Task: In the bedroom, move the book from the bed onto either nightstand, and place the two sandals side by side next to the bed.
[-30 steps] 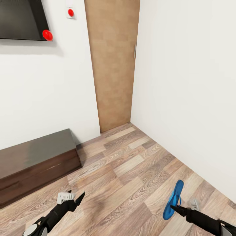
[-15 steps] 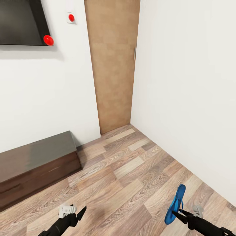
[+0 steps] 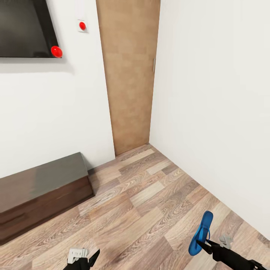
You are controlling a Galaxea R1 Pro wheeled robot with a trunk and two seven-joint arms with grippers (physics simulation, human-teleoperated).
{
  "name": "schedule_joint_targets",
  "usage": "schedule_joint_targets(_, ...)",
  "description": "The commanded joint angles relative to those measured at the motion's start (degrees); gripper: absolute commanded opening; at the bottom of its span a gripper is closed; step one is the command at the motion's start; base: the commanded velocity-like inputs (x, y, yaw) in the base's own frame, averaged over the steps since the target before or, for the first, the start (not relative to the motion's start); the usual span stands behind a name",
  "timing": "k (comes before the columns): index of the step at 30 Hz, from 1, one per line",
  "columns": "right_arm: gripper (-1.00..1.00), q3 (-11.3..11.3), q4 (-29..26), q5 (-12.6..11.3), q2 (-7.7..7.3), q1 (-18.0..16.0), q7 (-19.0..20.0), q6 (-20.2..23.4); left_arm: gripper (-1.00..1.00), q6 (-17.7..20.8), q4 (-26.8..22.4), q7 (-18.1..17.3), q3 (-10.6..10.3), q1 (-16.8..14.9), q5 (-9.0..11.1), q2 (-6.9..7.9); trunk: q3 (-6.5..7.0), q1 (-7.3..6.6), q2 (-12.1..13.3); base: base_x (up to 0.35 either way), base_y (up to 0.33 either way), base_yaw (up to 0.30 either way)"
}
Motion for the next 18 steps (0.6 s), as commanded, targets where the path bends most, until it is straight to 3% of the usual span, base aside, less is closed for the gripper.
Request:
schedule_joint_targets(1,-1.00,0.46,0.22,-0.39,0.01,-0.10,0.17,-0.36,1.00,-0.17,0.16,-0.35,0.10,-0.04,0.29,-0.04,0.14,-0.23,0.39,0.000,0.000,0.000)
schedule_joint_targets(14,-1.00,0.46,0.36,-0.46,0.39,-0.06,-0.09,-0.47,1.00,-0.51,0.41,-0.35,0.11,-0.04,0.37,-0.10,2.47,-3.09,5.61,0.000,0.000,0.000)
schedule_joint_targets(16,-1.00,0.46,0.38,-0.49,3.27,-0.03,-0.59,-0.58,1.00,-0.50,0.42,-0.35,0.11,-0.04,0.38,-0.12,2.83,-3.53,6.41,0.000,0.000,0.000)
schedule_joint_targets(17,-1.00,0.41,0.38,-0.51,6.29,-0.02,-2.57,-0.67,1.00,-0.52,0.42,-0.30,0.11,-0.04,0.38,-0.19,3.01,-3.75,6.81,0.000,0.000,0.000)
schedule_joint_targets(18,-1.00,0.45,0.32,-0.42,10.14,-0.01,-11.02,-0.94,1.00,-0.56,0.93,-0.27,0.07,-0.04,0.38,-0.32,3.19,-3.97,7.21,0.000,0.000,0.000)
